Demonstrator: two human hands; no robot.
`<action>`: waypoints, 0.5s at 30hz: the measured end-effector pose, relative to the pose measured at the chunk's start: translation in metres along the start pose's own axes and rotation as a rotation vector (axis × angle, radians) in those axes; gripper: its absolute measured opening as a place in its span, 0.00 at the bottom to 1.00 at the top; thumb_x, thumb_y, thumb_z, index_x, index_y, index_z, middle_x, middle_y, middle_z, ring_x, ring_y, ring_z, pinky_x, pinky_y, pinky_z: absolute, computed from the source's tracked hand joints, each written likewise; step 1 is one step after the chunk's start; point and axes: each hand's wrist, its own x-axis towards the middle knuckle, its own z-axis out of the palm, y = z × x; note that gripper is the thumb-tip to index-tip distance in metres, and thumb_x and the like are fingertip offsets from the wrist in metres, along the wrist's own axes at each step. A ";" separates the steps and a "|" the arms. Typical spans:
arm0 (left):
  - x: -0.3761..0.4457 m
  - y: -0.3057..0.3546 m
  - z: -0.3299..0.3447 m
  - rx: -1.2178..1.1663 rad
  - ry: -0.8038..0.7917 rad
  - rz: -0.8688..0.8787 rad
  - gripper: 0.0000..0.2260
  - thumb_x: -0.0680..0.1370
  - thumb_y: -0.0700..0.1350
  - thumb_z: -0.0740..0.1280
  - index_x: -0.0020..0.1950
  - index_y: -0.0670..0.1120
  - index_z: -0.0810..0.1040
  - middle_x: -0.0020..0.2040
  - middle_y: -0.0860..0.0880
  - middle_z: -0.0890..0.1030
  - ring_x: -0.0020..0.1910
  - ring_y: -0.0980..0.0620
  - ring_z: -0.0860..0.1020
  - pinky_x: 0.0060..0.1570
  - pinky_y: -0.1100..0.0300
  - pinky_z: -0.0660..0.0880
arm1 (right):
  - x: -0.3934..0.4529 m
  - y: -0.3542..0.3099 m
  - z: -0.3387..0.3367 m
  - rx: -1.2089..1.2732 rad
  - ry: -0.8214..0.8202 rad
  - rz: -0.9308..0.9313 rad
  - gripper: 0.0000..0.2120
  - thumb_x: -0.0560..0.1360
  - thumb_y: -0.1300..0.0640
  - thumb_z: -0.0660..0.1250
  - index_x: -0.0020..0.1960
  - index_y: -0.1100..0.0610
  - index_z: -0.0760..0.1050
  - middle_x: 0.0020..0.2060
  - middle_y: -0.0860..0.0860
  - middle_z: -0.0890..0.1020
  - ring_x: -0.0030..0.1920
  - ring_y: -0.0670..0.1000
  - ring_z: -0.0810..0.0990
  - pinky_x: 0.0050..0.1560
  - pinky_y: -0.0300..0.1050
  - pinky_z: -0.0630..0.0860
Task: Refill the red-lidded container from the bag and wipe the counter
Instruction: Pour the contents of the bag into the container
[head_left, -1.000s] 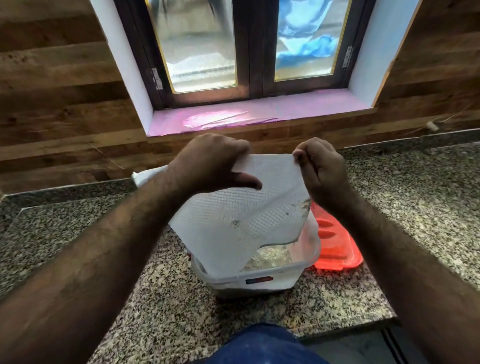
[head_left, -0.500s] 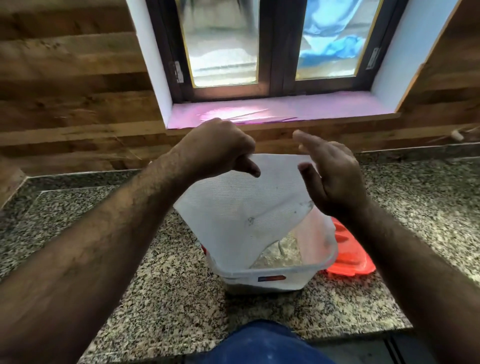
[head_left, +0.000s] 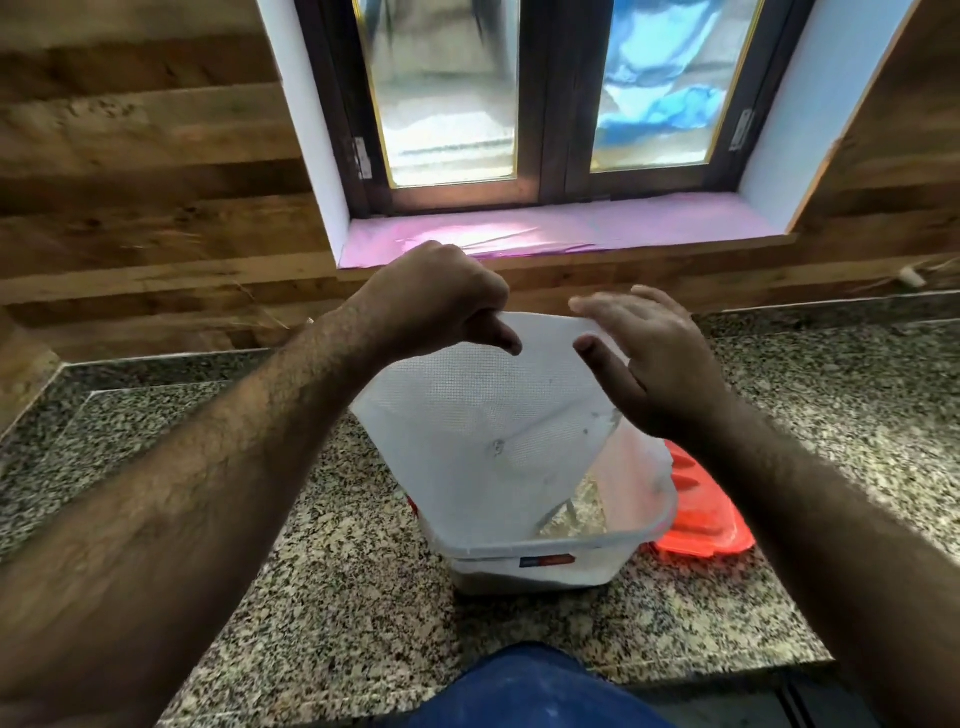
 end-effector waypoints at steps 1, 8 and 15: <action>-0.001 0.001 -0.001 -0.011 0.003 -0.001 0.20 0.74 0.60 0.76 0.36 0.51 0.70 0.28 0.53 0.72 0.26 0.53 0.73 0.34 0.62 0.67 | 0.000 0.000 0.000 -0.028 0.025 0.011 0.29 0.85 0.36 0.57 0.70 0.58 0.80 0.64 0.55 0.86 0.65 0.58 0.83 0.72 0.59 0.72; -0.007 0.012 -0.017 0.025 -0.004 -0.117 0.22 0.74 0.67 0.72 0.43 0.49 0.73 0.35 0.52 0.74 0.32 0.50 0.73 0.34 0.60 0.65 | 0.008 0.012 0.000 -0.003 0.206 -0.052 0.13 0.86 0.54 0.65 0.48 0.61 0.78 0.40 0.56 0.81 0.39 0.60 0.78 0.45 0.56 0.75; -0.021 0.007 -0.044 0.289 -0.035 -0.282 0.37 0.66 0.80 0.62 0.39 0.43 0.74 0.26 0.54 0.60 0.24 0.57 0.61 0.34 0.62 0.62 | 0.010 0.025 -0.009 -0.015 0.306 -0.027 0.17 0.87 0.52 0.63 0.46 0.63 0.78 0.38 0.58 0.80 0.37 0.58 0.76 0.45 0.50 0.70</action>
